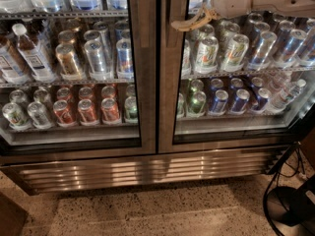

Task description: Open right fridge door

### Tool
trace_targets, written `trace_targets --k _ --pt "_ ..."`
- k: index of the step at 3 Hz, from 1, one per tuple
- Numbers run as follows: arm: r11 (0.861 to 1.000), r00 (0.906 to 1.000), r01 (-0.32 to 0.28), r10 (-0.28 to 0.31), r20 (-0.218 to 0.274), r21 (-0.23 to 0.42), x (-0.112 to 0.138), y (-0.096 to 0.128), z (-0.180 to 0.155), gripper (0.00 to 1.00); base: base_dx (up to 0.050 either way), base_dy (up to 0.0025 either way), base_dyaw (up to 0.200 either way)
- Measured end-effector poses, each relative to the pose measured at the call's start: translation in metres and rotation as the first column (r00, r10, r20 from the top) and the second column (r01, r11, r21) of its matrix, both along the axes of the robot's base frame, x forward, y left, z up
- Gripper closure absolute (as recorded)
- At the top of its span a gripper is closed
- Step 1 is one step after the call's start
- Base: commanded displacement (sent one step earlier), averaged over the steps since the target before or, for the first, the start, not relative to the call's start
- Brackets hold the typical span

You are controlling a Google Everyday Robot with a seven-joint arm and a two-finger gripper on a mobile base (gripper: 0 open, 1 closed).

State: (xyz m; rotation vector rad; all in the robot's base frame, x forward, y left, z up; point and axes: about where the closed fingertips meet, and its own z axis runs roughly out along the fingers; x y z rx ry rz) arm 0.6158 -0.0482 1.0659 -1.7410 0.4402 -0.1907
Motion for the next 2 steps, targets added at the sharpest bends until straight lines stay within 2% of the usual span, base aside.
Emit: trace_targets --k 2 --pt "1.0 0.9996 -0.002 0.002 0.029 0.012 -0.0014 -0.0003 0.0026 1.0 0.0 0.0 0.0"
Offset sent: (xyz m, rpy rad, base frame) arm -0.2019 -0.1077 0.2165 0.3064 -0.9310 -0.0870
